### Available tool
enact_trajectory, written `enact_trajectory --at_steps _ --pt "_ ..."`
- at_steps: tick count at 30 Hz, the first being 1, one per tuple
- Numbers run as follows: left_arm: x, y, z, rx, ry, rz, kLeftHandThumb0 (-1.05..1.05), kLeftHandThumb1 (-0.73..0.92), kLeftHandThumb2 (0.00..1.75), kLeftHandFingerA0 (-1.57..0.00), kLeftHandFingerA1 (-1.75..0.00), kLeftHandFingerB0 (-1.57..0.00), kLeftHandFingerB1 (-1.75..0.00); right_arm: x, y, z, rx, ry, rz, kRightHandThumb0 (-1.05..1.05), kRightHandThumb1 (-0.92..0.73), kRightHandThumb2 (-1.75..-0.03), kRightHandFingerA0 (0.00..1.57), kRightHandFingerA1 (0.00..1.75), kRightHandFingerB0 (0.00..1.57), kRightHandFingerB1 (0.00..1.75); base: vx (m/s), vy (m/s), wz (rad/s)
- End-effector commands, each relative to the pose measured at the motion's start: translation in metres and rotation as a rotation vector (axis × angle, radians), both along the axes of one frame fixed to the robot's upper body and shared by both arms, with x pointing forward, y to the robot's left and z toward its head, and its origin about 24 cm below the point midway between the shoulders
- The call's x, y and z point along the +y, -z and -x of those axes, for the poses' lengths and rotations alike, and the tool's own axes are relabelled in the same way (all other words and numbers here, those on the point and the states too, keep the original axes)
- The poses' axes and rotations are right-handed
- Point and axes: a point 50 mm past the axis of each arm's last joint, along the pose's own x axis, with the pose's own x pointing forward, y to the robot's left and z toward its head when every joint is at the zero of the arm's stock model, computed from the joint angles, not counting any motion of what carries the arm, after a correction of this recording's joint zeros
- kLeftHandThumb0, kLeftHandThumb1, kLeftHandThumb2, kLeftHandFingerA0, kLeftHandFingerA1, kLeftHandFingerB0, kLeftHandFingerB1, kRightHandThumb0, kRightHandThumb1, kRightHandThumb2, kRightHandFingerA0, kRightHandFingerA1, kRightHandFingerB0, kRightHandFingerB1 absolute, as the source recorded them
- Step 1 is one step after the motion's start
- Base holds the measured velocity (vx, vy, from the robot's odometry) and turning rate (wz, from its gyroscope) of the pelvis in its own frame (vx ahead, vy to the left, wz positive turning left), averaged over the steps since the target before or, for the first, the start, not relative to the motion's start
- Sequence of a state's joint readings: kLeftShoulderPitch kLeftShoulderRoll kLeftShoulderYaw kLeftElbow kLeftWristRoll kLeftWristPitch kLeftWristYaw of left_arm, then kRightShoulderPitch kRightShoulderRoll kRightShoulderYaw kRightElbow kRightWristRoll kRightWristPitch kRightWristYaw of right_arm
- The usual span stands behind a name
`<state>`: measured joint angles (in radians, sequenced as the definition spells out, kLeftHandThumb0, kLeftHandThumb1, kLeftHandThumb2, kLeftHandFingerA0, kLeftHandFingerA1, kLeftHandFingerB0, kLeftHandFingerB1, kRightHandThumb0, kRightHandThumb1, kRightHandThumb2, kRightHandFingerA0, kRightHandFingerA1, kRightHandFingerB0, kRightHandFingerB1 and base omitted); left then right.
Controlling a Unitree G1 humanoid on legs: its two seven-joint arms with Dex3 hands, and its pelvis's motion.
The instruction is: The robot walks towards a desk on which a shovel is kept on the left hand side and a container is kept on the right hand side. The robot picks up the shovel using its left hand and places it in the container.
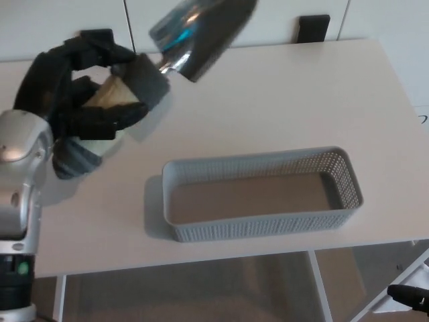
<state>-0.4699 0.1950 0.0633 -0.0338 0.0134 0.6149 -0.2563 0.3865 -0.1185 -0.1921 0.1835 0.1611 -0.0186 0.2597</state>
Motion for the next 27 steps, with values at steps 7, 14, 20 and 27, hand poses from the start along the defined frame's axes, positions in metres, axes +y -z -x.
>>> enact_trajectory --at_steps 7,14,20,27 --pt "-0.042 -0.009 0.019 0.053 0.211 -0.181 -0.07 0.82 0.73 -1.05 -1.43 -0.78 -1.10 -0.003 -0.005 -0.006 -0.002 -0.035 0.036 -0.44 -0.41 -0.53 0.88 0.48 0.75 0.47 0.00 0.000 0.00" --pt "-0.057 0.004 0.021 0.064 0.306 -0.310 -0.10 0.83 0.71 -1.03 -1.48 -0.76 -1.14 -0.003 -0.006 -0.006 0.007 -0.046 0.045 -0.44 -0.39 -0.53 0.88 0.48 0.74 0.47 0.00 0.000 0.00" --pt "-0.056 0.016 0.021 0.098 0.299 -0.327 -0.10 0.81 0.73 -1.05 -1.48 -0.78 -1.12 -0.004 -0.005 -0.006 0.008 -0.050 0.046 -0.46 -0.40 -0.53 0.88 0.48 0.75 0.47 0.00 0.000 0.00" --pt "-0.050 0.027 0.016 0.148 0.269 -0.317 -0.15 0.83 0.71 -1.05 -1.48 -0.77 -1.09 -0.003 -0.006 -0.007 0.009 -0.052 0.054 -0.45 -0.42 -0.53 0.86 0.47 0.74 0.46 0.00 0.000 0.00"
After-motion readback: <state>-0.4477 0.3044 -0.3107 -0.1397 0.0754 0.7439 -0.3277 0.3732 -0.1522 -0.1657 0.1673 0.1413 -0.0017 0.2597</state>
